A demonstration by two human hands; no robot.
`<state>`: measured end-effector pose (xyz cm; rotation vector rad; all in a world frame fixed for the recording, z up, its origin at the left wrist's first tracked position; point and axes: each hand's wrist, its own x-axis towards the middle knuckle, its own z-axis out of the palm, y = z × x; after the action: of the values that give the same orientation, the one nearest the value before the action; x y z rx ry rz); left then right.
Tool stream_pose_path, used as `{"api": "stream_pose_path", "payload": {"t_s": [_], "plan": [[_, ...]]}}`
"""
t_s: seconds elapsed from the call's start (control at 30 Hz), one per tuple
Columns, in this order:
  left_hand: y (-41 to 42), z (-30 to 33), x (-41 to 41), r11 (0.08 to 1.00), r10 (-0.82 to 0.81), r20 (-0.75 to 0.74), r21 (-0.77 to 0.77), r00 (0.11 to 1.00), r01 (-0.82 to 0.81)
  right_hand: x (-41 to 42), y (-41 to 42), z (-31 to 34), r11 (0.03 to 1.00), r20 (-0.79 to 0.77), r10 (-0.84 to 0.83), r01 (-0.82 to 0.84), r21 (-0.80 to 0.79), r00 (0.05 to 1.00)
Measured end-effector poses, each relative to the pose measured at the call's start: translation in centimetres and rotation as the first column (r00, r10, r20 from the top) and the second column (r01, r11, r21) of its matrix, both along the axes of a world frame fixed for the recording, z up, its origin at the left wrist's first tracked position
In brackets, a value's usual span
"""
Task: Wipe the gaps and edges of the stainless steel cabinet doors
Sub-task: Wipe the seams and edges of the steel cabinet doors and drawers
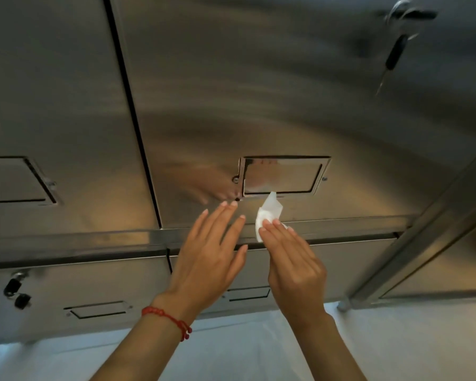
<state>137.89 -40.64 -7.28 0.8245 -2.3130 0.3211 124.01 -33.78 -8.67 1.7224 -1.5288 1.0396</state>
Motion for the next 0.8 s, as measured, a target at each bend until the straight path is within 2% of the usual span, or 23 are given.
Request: {"api": "stream_pose_path", "payload": {"t_s": [0.3,0.63,0.8], "plan": [[-1.2,-5.1,-1.1,0.991,-0.034,-0.055,-0.132,0.998,0.027,-1.1,-1.3,-5.0,0.995,-0.033,-0.001,-0.003,-0.099,0.999],[-2.3,-9.1,-1.8,0.958,-0.019,-0.113,-0.287,0.993,-0.014,-2.5,-2.5,-8.6,0.972,-0.08,0.013,-0.031,-0.234,0.997],[-1.8,-10.9,-1.0,0.951,0.001,-0.076,-0.307,0.997,-0.024,-2.0,-2.6,-10.2,0.968,-0.102,0.028,-0.053,-0.247,0.994]]}}
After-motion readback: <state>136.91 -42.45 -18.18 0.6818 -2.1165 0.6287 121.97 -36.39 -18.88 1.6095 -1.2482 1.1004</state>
